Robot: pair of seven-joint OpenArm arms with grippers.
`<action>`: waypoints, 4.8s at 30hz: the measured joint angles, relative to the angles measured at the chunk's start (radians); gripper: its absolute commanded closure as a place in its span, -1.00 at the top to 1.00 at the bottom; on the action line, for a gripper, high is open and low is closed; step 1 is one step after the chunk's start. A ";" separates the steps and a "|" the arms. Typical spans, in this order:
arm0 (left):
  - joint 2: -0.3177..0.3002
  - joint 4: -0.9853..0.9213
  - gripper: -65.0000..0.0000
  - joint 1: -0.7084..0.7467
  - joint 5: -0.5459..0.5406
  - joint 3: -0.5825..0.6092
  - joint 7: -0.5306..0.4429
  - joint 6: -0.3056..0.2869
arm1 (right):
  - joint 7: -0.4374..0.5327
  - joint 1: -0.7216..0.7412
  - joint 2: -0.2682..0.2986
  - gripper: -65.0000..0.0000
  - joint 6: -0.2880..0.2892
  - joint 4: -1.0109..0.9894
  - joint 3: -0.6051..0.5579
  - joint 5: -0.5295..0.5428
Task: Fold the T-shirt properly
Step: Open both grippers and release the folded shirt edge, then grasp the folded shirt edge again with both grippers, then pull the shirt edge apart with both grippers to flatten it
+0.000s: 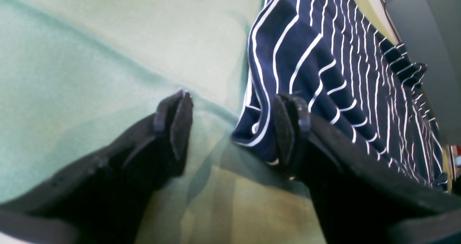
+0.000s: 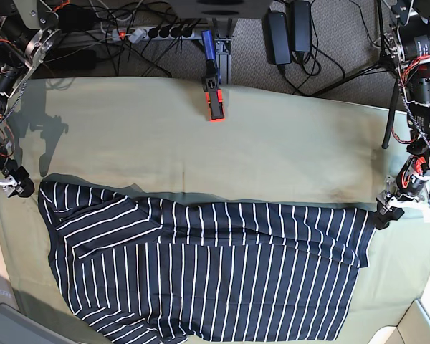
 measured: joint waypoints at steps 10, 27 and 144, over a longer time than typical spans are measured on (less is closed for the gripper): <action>0.048 0.004 0.21 0.001 -0.019 -0.007 -0.005 0.003 | 0.085 0.013 -0.128 0.34 0.000 0.002 0.005 0.021; 0.080 0.008 0.21 -0.014 0.008 -0.007 -0.014 0.006 | -0.002 0.097 -0.174 0.34 0.000 0.003 0.005 0.027; -0.072 0.583 -1.00 0.568 -0.180 -0.122 0.243 -0.182 | -0.254 -0.426 0.068 -1.00 0.071 0.193 0.000 0.318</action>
